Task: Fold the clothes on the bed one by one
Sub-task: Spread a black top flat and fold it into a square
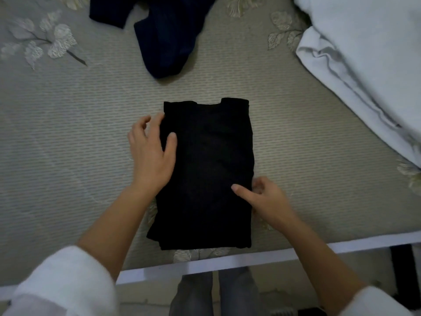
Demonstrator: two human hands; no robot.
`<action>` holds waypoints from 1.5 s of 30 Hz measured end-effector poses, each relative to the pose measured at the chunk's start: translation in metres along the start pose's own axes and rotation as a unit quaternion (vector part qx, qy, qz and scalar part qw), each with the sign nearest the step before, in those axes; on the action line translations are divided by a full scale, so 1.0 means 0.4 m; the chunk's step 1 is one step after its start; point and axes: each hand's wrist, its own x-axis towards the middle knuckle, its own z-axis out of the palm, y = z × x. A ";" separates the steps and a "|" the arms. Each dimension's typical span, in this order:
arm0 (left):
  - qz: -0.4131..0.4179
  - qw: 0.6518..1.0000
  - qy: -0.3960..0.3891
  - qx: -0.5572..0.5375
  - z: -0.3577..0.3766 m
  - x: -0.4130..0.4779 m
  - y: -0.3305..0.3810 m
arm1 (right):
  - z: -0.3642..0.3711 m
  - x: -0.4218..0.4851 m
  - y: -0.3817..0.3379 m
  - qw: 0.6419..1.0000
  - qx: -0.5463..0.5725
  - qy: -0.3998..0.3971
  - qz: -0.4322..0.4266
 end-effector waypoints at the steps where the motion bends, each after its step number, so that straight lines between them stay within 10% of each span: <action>1: 0.015 0.999 -0.042 0.008 0.005 -0.031 0.000 | -0.004 -0.010 0.003 0.998 -0.011 -0.060 0.010; 7: 0.019 0.985 -0.121 0.121 0.032 -0.176 -0.006 | -0.028 -0.040 0.013 0.988 -0.073 -0.135 0.032; 14: 0.058 0.942 -0.257 0.208 0.018 -0.186 0.102 | -0.308 0.080 -0.064 0.984 -0.079 0.154 0.034; 18: 0.209 0.969 -0.109 0.070 0.059 -0.162 0.206 | -0.288 0.068 -0.063 0.933 -0.194 0.289 -0.092; 21: 0.302 0.939 -0.121 0.109 0.137 -0.137 0.262 | -0.177 0.045 -0.025 0.914 -0.259 0.247 -0.192; 28: 0.216 0.915 -0.190 0.283 0.197 -0.055 0.128 | -0.179 0.022 0.161 0.883 -0.415 0.180 -0.126; 37: -0.133 0.985 -0.106 0.030 0.118 -0.070 0.124 | -0.153 -0.008 0.161 0.940 0.180 0.291 0.007; 45: -0.268 0.915 -0.158 -0.257 0.069 -0.078 0.226 | -0.209 -0.075 0.108 0.947 0.280 0.155 0.033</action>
